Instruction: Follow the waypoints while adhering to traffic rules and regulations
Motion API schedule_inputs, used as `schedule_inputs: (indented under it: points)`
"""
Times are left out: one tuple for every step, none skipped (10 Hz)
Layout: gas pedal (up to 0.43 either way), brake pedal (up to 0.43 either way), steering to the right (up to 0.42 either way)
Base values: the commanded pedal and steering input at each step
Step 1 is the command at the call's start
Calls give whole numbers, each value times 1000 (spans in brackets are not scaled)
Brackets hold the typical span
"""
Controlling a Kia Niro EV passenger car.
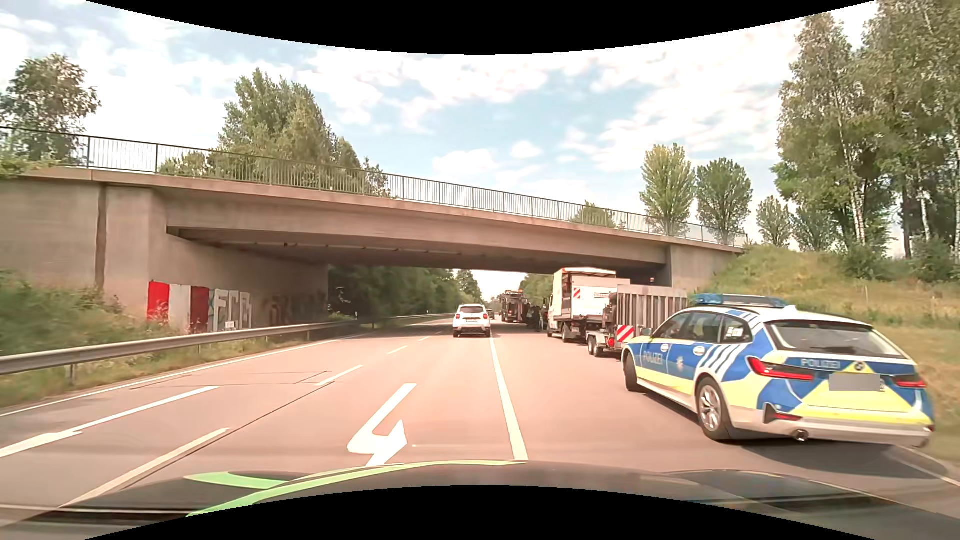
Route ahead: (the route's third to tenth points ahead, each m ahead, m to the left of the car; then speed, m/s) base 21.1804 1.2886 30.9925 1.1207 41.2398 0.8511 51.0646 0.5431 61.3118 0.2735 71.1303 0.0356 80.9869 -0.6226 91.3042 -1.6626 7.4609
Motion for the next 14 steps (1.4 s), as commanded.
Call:
schedule_inputs:
  points:
    - [0,0,11]
    - [0,0,11]
    - [0,0,10]
    - [0,0,9]
    - [0,6,7]
    - [0,6,6]
    - [0,18,5]
    - [0,49,4]
    - [0,73,3]
    - [0,85,1]
    - [0,98,-2]
    - [0,104,-4]
    - [0,104,-4]
    - [0,110,-4]
